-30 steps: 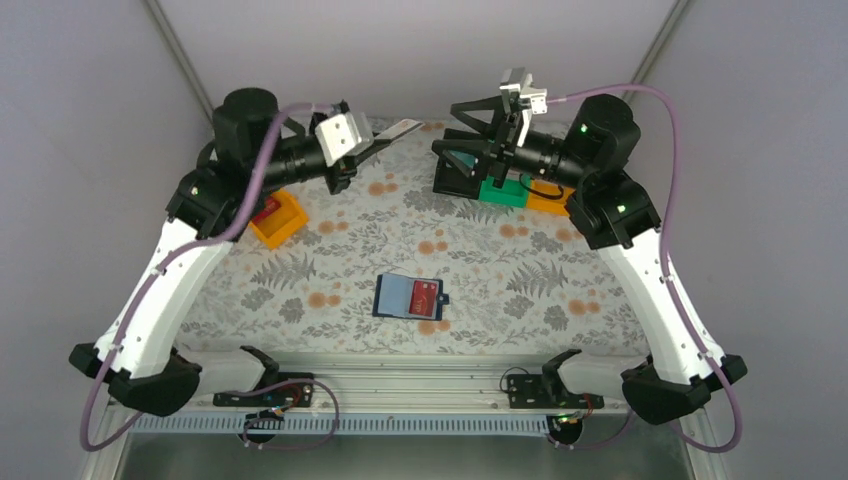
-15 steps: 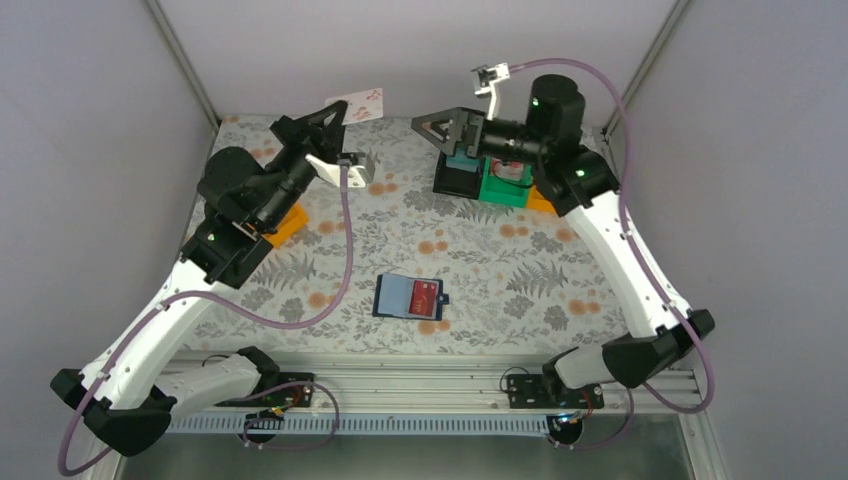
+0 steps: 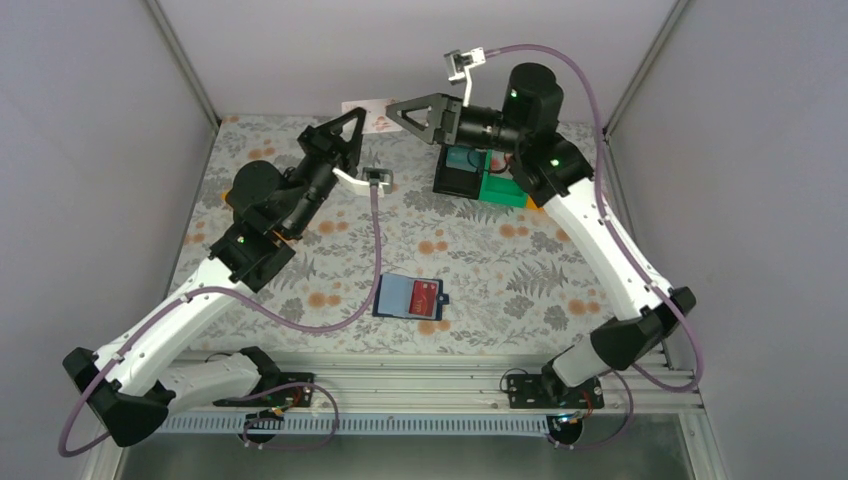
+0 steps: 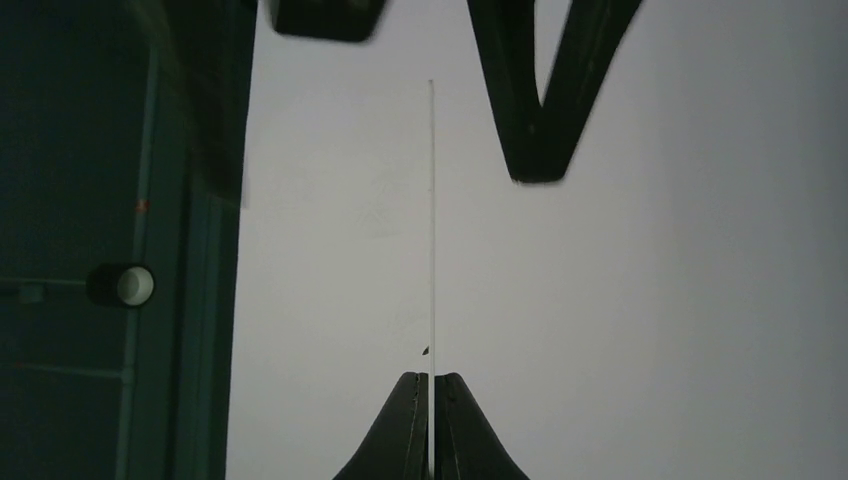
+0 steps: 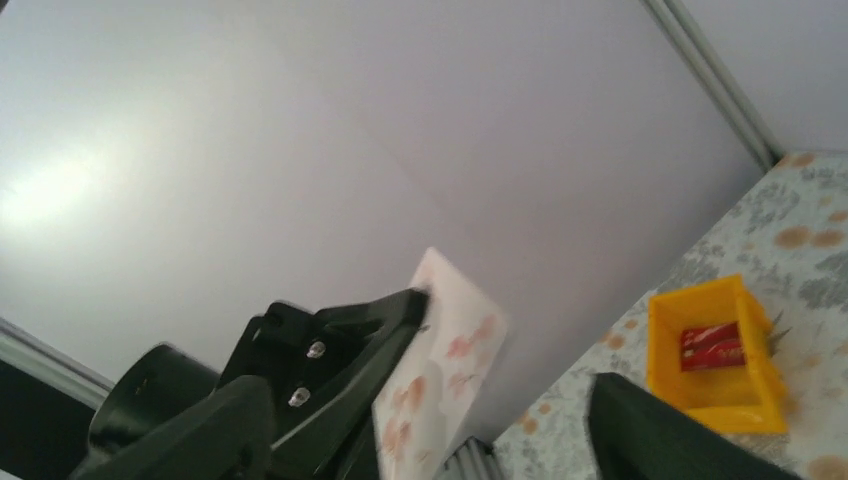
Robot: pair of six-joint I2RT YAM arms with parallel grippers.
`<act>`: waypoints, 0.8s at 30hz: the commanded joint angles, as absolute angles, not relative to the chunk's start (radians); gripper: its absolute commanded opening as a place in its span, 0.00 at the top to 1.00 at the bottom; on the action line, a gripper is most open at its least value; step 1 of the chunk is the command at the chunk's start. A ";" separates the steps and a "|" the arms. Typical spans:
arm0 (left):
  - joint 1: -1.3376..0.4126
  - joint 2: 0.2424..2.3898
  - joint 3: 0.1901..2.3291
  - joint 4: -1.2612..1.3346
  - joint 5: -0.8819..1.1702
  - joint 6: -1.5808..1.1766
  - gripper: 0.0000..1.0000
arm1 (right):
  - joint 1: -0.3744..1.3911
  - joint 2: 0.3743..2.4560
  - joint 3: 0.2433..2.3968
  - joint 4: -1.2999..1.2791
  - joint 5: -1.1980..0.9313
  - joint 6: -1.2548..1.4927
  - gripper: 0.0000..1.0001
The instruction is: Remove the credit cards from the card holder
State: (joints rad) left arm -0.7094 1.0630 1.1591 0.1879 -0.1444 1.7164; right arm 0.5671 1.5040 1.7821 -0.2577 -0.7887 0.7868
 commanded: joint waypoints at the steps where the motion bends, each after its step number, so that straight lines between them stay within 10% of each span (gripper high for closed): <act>1: -0.728 1.059 1.151 0.223 -0.161 1.777 0.98 | 0.590 1.564 1.851 -0.230 -0.812 0.820 0.31; 7: -0.738 1.073 1.150 0.215 -0.162 1.783 0.97 | 0.591 1.610 1.916 -0.297 -0.843 0.812 0.95; 13: -0.739 1.079 1.167 0.141 -0.181 1.741 0.92 | 0.555 1.581 1.852 -0.353 -0.812 0.792 0.96; 18: -0.739 1.081 1.212 -0.026 -0.198 1.563 0.07 | 0.485 1.521 1.799 -0.378 -0.779 0.768 0.96; 24: -0.695 1.100 1.257 -0.329 -0.096 1.018 0.00 | 0.354 1.458 1.706 -0.461 -0.686 0.668 0.96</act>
State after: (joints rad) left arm -0.7300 1.0840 1.2167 -0.1051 -0.1722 1.4456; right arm 0.4355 1.5230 1.7752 -0.3996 -0.7536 0.7494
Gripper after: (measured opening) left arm 0.997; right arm 0.040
